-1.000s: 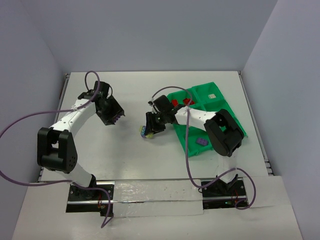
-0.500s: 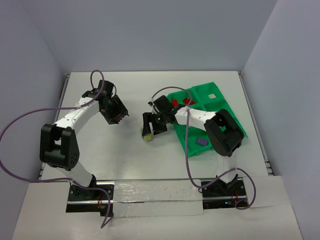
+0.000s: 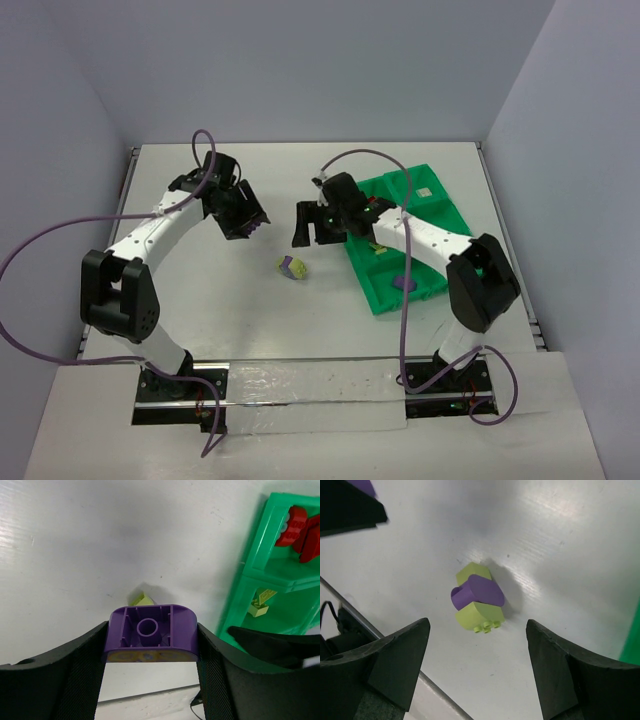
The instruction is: Sort the legos into containers by color
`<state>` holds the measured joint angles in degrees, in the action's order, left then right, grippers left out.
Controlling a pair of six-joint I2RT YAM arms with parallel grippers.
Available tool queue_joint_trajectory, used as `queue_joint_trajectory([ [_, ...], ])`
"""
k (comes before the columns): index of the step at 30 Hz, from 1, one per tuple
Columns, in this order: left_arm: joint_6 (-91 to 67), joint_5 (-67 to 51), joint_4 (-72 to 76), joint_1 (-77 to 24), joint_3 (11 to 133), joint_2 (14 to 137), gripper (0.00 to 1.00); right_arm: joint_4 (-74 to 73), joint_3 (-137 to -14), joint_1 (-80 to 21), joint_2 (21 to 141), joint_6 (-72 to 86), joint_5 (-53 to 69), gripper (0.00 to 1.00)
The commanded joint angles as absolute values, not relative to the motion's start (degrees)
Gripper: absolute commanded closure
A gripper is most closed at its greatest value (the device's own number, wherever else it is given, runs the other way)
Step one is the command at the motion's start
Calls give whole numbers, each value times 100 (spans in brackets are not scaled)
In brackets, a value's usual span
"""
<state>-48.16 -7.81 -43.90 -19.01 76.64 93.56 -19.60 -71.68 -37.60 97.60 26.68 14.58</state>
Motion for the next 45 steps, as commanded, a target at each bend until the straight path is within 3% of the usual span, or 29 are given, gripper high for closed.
queue_joint_trajectory([
  [1, -4771, -458, -4401, -2030, 7751, 9347, 100, -1819, -7148, -3578, 9359, 2577, 1269, 15],
  [9, -4799, -378, -4126, -2021, 7207, 9932, 100, -1926, -6913, -3670, 9457, 1532, 2303, 22],
  [13, -4790, -296, -4138, -2021, 7227, 10164, 98, -2336, -7065, -3916, 9557, 628, 2083, 23],
  [15, -4794, -232, -4194, -2021, 7312, 10333, 93, -2299, -7052, -4053, 9550, 412, 1855, 23],
  [18, -4816, -144, -4327, -2021, 7424, 10506, 78, -2148, -7005, -4134, 9574, 214, 1682, 22],
  [20, -4861, -44, -4403, -2021, 7463, 10573, 45, -2101, -7051, -4237, 9721, 71, 1512, 20],
  [23, -4878, -35, -4449, -2021, 7506, 10547, 20, -2056, -7128, -4344, 9837, -54, 1396, 19],
  [24, -4869, -35, -4510, -2021, 7534, 10546, 16, -2021, -7146, -4421, 9915, -132, 1326, 19],
  [39, -4685, 326, -5323, -1875, 8513, 9912, 13, -1565, -7157, -4761, 10385, -118, 631, 21],
  [42, -4676, 270, -5367, -1814, 8525, 9804, 13, -1395, -7146, -4764, 10444, -45, 556, 25],
  [45, -4676, 140, -5333, -1738, 8460, 9664, 14, -1409, -7230, -4764, 10557, -12, 609, 38],
])
